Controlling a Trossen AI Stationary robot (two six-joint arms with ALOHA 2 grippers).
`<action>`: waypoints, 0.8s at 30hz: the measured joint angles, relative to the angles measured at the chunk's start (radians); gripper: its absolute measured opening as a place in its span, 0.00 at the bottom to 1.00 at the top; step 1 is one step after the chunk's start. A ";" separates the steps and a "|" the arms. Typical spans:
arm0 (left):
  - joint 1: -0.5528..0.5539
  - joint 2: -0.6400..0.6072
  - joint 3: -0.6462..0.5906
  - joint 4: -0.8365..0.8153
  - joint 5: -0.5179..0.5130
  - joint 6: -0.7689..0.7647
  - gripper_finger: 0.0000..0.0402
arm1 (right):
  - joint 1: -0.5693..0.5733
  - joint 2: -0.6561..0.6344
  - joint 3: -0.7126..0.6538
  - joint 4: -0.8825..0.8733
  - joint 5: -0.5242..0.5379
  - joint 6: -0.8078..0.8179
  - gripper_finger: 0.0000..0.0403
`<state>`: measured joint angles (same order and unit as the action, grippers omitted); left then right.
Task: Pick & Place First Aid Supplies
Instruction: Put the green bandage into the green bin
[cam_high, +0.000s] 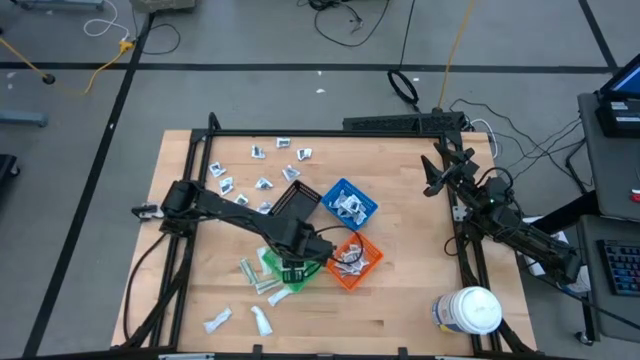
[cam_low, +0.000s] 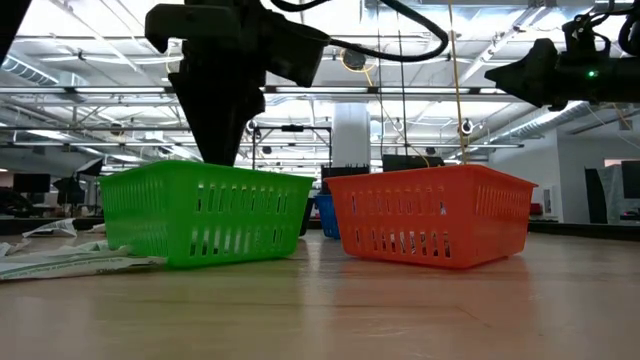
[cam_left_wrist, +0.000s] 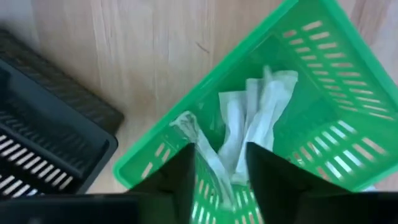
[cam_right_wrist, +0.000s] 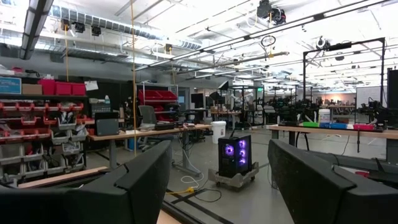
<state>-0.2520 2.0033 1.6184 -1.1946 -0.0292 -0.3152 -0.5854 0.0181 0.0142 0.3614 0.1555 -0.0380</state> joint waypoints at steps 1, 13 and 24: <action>0.000 0.000 0.000 0.000 0.000 -0.001 0.41 | 0.000 0.000 0.000 0.000 0.000 0.000 0.65; -0.023 -0.079 0.000 -0.040 0.075 -0.514 0.61 | 0.000 0.000 0.000 0.000 0.000 0.000 0.65; -0.189 -0.095 -0.054 -0.035 0.107 -0.887 0.61 | 0.000 0.000 0.000 0.000 0.000 0.000 0.65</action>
<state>-0.4414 1.9079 1.5647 -1.2294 0.0779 -1.2024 -0.5854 0.0184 0.0140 0.3614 0.1555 -0.0380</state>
